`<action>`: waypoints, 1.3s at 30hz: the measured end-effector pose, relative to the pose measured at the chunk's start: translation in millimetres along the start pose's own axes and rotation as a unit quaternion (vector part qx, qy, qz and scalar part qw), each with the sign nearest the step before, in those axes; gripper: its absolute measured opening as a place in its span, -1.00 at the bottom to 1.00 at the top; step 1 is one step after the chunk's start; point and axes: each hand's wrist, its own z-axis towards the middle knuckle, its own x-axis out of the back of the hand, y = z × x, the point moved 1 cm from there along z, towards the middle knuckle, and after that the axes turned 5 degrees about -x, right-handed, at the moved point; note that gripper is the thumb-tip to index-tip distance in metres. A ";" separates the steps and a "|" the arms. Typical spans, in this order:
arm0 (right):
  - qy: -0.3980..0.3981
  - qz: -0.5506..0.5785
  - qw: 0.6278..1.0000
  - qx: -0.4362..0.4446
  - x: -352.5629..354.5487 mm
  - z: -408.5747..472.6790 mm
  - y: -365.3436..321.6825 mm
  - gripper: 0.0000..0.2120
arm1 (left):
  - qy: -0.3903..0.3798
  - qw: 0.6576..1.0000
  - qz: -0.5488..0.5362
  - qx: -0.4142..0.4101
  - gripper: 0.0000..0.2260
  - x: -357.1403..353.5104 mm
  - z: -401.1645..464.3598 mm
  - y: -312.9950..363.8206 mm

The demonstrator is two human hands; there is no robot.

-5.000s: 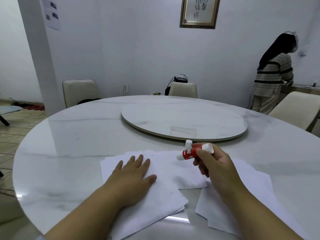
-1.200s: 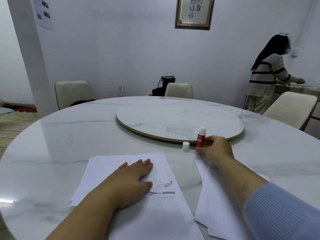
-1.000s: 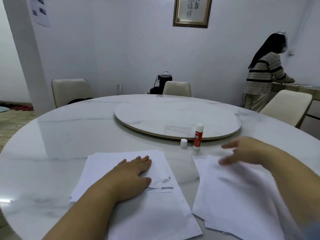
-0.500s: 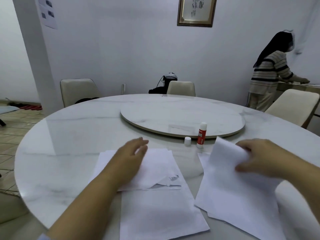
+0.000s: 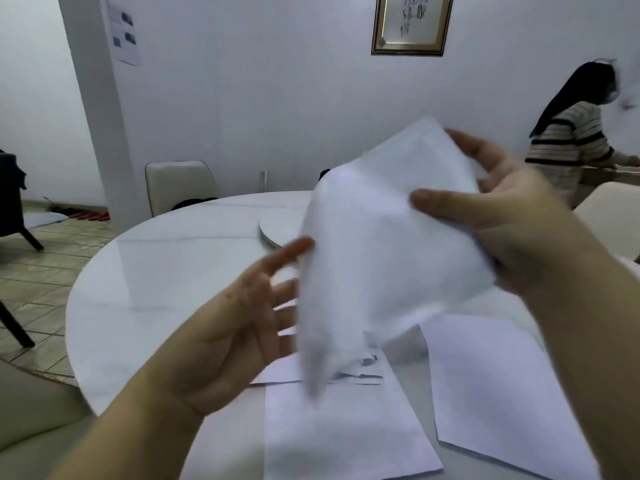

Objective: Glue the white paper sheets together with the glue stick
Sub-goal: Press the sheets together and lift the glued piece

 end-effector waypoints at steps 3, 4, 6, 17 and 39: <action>0.082 -0.029 0.996 -0.003 -21.9 6.4 25.7 -0.37 | 0.110 0.990 0.081 -0.037 -0.46 8.9 -3.0 25.3; 0.099 -0.051 0.994 -0.011 -25.1 7.8 34.6 -0.37 | 0.168 0.975 0.139 -0.032 -0.55 14.0 -2.6 31.2; 0.072 -0.066 0.994 -0.050 -27.6 8.0 53.4 -0.33 | 0.264 0.938 0.224 -0.012 -0.77 28.9 -1.3 35.6; -0.037 -0.164 0.949 -0.266 -18.5 -11.3 132.6 -0.82 | 0.257 0.837 0.464 0.134 -0.92 85.3 -22.9 1.4; -0.047 -0.279 0.911 -0.299 -18.5 -10.5 150.0 -0.86 | 0.152 0.750 0.638 0.090 -0.84 97.6 -22.9 -1.1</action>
